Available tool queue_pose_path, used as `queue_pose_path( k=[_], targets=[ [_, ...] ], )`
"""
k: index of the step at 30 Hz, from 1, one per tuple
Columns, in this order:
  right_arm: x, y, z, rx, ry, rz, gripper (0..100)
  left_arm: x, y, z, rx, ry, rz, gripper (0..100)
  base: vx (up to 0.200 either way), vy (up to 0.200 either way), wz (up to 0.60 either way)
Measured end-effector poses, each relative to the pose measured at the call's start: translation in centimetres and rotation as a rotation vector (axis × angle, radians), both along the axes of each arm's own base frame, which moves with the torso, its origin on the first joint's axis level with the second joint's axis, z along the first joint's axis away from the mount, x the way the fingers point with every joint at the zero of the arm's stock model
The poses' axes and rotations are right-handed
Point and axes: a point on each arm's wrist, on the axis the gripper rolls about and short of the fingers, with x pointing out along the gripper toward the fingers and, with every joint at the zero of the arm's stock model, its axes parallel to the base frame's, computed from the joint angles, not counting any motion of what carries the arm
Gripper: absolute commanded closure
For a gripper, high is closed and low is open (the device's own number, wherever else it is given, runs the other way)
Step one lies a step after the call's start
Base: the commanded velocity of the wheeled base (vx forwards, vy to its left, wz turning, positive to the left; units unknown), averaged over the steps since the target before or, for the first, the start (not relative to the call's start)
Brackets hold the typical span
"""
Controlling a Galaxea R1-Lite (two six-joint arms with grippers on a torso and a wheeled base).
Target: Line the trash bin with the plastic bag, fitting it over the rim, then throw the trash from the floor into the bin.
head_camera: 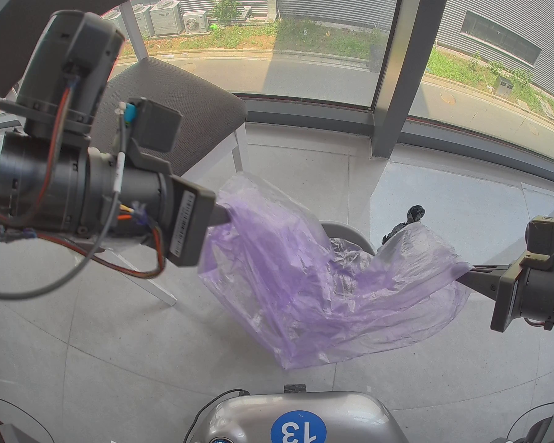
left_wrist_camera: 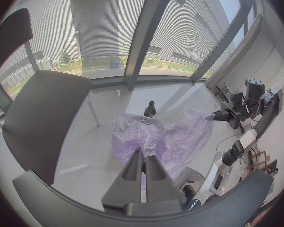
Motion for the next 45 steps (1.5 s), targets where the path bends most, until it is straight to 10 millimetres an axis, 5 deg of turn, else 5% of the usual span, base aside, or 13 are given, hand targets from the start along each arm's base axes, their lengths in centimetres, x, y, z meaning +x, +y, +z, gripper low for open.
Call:
queue_pose_path(
  k=[18,45],
  targets=[
    [4.3,3.1,0.6,-0.015,0.027,0.003,100,4.0,-5.1,-3.7,-0.017,-0.01,-0.027,100,0.0,0.0,0.0],
    [11.0,1.9,-4.1,-0.017,0.166,-0.057,100,8.5,-5.1,-9.0,-0.074,0.031,0.008,100,0.0,0.0,0.0]
  ],
)
